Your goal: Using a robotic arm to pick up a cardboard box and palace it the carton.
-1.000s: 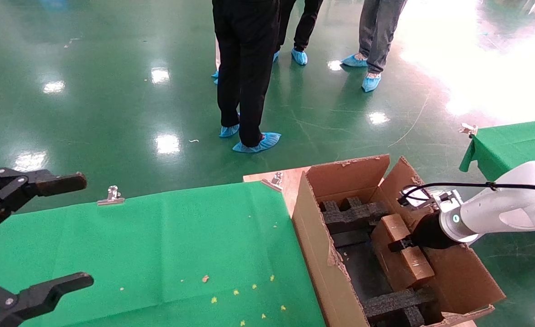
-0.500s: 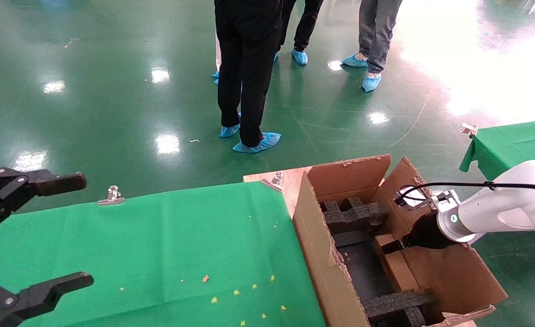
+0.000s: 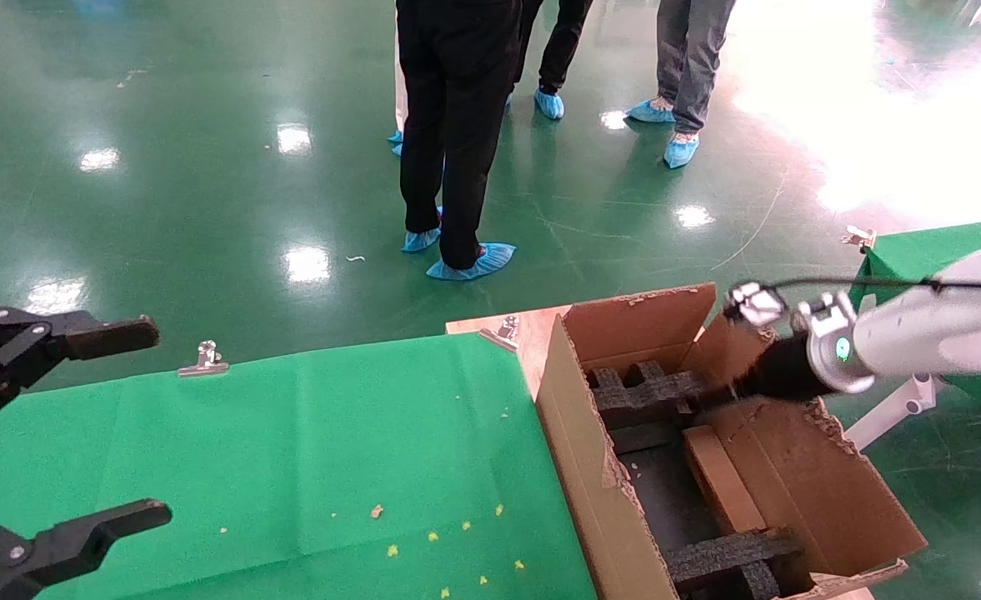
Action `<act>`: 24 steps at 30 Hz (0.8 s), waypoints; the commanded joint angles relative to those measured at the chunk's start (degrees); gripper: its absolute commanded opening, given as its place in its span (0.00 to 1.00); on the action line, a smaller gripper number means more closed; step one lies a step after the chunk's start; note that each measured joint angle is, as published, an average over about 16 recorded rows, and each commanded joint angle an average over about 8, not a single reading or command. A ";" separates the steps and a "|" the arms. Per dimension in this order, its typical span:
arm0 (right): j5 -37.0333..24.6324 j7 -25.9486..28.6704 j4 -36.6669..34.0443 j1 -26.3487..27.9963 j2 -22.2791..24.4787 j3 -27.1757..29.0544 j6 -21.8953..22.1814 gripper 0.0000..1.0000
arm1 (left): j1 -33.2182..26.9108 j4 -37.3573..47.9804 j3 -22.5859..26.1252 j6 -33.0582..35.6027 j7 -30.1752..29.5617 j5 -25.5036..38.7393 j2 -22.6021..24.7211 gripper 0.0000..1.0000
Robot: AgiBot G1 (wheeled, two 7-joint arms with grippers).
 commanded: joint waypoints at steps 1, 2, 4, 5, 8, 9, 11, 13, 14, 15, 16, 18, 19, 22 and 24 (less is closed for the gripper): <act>-0.01 -0.23 1.26 1.70 0.55 0.22 -0.03 1.00 | 0.00 0.00 0.00 0.00 0.00 0.00 0.00 1.00; 0.07 -0.55 3.15 2.69 1.27 0.53 0.26 1.00 | 0.00 0.00 0.00 0.00 0.00 0.00 0.00 1.00; 0.39 -1.29 7.81 4.59 3.10 1.32 1.08 1.00 | 0.00 0.00 0.00 0.00 0.00 0.00 0.00 1.00; 0.64 -1.65 10.56 5.44 4.21 1.78 1.60 1.00 | 0.00 0.00 0.00 0.00 0.00 0.00 0.00 1.00; 1.47 -2.32 20.10 7.22 8.24 3.16 3.66 1.00 | 0.00 0.00 0.01 0.00 0.00 0.00 0.00 1.00; 1.75 -2.28 23.56 7.68 9.67 3.59 4.38 1.00 | 0.00 0.00 0.01 0.00 0.00 0.00 0.00 1.00; 2.38 -1.84 30.58 8.36 12.56 4.38 5.81 1.00 | 0.00 0.00 0.01 0.00 0.00 -0.01 0.00 1.00; 3.23 -1.46 37.34 8.65 15.19 5.12 7.18 1.00 | 0.00 0.00 0.01 0.00 0.00 -0.01 0.00 1.00; 3.72 -1.47 40.50 8.63 16.36 5.47 7.80 1.00 | 0.00 0.00 0.01 0.00 0.01 -0.01 0.00 1.00; 4.31 -1.70 43.47 8.50 17.42 5.82 8.32 1.00 | 0.00 0.00 0.01 0.00 0.01 -0.01 0.00 1.00; 4.83 -1.95 46.01 8.36 18.33 6.13 8.81 1.00 | 0.00 0.00 0.01 0.00 0.01 -0.01 0.00 1.00; 5.97 -2.86 50.30 7.93 19.87 6.72 9.57 1.00 | 0.00 0.00 0.01 -0.01 0.01 -0.01 -0.01 1.00; 6.62 -3.49 52.29 7.65 20.51 6.99 9.83 1.00 | 0.00 0.00 0.01 -0.01 0.01 -0.01 -0.01 1.00; 7.90 -4.78 55.89 7.10 21.67 7.55 10.25 1.00 | 0.00 0.01 0.01 -0.02 0.01 -0.02 -0.01 1.00; 8.30 -5.05 56.93 6.99 22.01 7.75 10.34 1.00 | 0.01 0.01 0.01 -0.02 0.01 -0.02 -0.02 1.00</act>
